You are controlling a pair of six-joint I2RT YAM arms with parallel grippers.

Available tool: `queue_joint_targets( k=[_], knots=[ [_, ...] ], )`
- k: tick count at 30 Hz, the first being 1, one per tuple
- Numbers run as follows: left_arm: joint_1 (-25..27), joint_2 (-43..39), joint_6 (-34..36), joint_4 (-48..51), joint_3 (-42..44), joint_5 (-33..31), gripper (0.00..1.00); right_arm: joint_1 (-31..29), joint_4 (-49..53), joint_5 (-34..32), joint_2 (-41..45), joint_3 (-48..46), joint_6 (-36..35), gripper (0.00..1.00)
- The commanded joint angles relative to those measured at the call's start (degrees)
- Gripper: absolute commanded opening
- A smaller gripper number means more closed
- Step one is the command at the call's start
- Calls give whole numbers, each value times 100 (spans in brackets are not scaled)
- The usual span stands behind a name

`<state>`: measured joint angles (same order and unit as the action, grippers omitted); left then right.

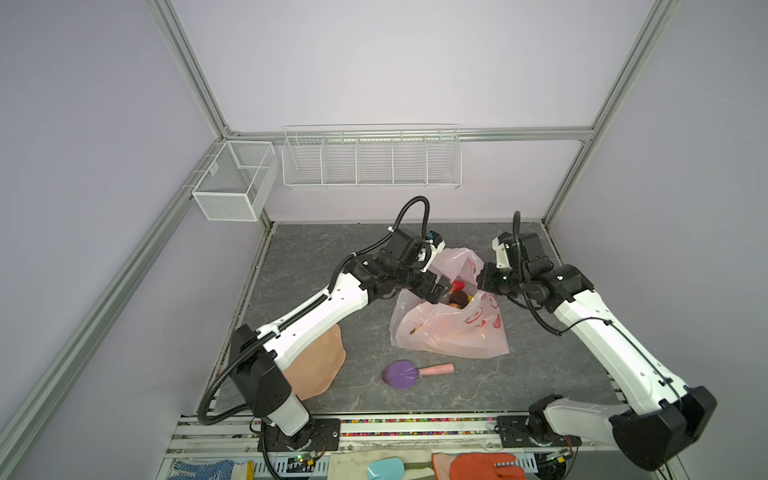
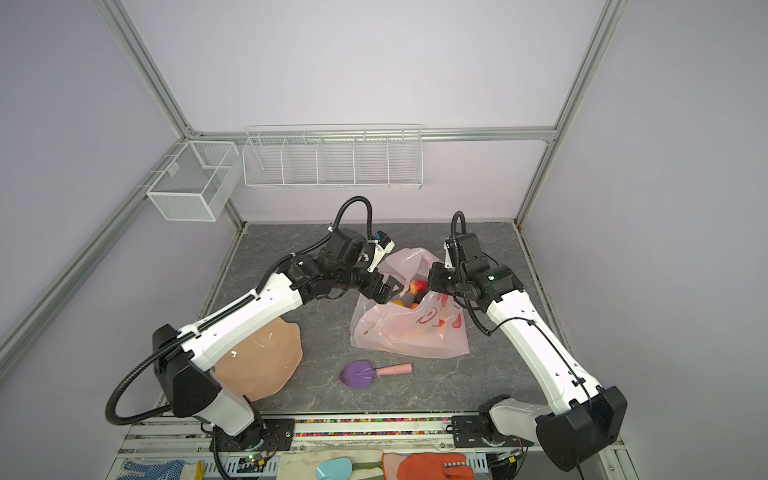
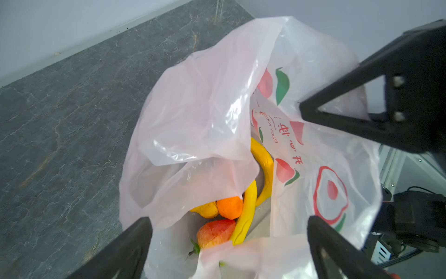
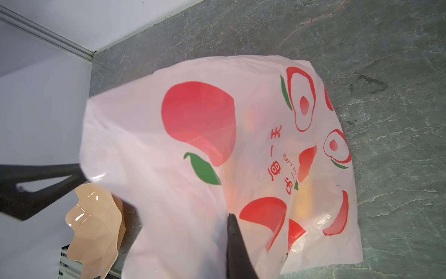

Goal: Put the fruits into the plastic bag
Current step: 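Open the left gripper to drop the strawberry into the bag, then raise the left gripper out of the bag while the right gripper releases the bag edge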

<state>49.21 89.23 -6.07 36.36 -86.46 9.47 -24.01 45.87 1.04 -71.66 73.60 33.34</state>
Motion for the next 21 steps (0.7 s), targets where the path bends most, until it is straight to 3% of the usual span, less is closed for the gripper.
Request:
queue_joint_targets(
  k=[1,4,12,17,21],
  knots=[
    [-69,-507,-356,-526,484,-217,100,43,155,25,160,-68,-81,6],
    [-197,-887,-786,-645,848,-263,100,48,280,-48,252,-65,-148,6],
    [-219,-1296,-1757,-1672,2598,219,100,65,740,-276,455,12,-314,23],
    [-228,-1127,-1693,-2600,3224,313,100,72,854,-329,554,35,-316,25],
    [-228,-628,-1280,-2605,3062,605,100,77,855,-290,609,49,-271,25]
  ],
)
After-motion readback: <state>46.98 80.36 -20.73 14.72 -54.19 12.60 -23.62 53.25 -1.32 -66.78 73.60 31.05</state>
